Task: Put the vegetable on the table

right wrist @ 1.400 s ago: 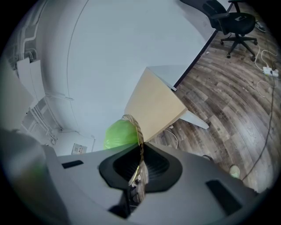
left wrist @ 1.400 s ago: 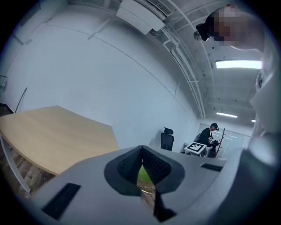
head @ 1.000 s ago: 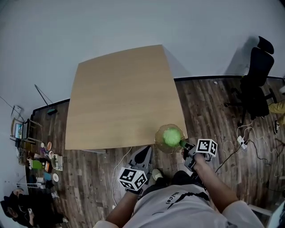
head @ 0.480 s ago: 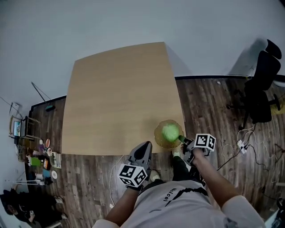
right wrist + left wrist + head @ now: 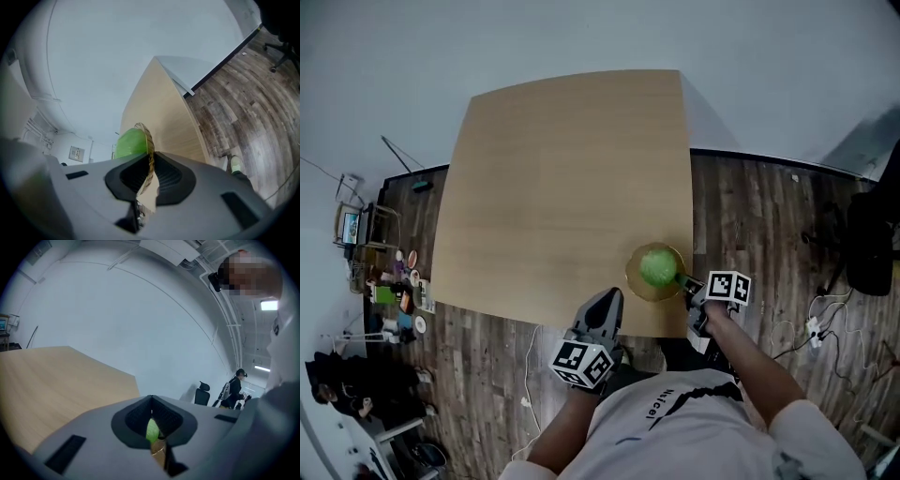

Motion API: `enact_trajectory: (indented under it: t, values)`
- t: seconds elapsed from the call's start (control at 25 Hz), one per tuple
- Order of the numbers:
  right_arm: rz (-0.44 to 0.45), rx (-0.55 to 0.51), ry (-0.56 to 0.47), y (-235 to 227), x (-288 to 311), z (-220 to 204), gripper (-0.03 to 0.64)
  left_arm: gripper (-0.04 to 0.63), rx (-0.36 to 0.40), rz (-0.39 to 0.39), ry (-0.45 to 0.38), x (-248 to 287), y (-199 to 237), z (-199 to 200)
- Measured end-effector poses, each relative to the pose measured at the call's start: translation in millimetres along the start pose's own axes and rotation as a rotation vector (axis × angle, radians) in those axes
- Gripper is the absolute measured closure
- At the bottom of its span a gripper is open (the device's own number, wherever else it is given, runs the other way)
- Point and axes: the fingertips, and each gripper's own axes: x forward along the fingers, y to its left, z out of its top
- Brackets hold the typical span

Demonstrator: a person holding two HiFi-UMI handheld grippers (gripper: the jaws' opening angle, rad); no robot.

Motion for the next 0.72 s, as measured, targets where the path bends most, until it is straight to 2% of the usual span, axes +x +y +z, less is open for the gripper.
enact_trajectory:
  t: [0.32,0.72]
  values:
    - [-0.014,0.007,0.083,-26,36,20,0.574,0.583,-0.029,0.084,0.004,35,6,-4]
    - [-0.05,-0.001,0.1,-35,56,26,0.574,0.581,-0.044,0.148,0.005,34,11,-10]
